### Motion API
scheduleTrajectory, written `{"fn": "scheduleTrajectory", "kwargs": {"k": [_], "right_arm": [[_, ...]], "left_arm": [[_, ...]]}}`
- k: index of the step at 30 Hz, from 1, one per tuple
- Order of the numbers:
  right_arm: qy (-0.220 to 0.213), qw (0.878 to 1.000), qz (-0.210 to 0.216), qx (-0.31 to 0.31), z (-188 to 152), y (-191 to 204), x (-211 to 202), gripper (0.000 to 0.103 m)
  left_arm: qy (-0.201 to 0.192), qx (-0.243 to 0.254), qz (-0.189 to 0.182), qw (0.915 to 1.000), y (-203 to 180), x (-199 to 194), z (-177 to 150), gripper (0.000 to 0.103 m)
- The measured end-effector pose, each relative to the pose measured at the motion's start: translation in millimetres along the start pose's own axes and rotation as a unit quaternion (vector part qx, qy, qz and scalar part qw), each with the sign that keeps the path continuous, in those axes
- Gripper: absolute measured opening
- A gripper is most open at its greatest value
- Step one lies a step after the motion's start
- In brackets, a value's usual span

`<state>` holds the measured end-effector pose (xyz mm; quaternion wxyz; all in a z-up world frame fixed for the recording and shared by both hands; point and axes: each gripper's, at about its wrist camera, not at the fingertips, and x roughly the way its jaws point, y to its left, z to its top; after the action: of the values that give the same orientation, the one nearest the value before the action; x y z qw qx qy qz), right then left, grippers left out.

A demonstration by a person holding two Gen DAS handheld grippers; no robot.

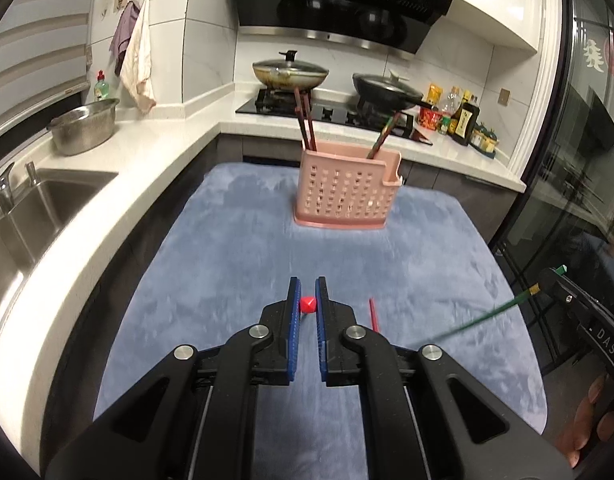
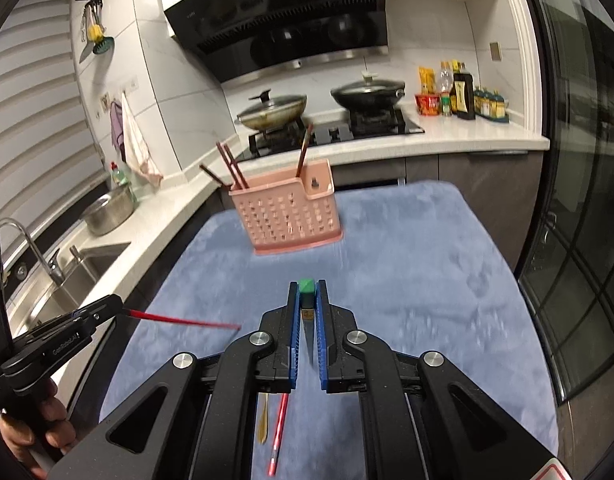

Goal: Organize utensils
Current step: 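Lift and carry the red and green chopsticks in both tools to the holder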

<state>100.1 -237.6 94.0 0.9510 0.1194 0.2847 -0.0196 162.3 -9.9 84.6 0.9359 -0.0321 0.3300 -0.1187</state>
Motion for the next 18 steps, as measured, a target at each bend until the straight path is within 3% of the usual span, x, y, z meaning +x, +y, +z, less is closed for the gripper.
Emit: {"fn": "scheduleTrajectory", "kwargs": {"k": [11,18], "right_arm": [[-0.017,1.000,0.012,-0.003,35,0,21,0.007],[-0.033,0.999,0.036,0.004,77,-1,37,0.007]], "left_arm": [[-0.038,0.009,-0.001,0.9993,-7,16,54,0.007],[-0.073,0.014,-0.006,0.9972,-13,20,102,0.007]]}}
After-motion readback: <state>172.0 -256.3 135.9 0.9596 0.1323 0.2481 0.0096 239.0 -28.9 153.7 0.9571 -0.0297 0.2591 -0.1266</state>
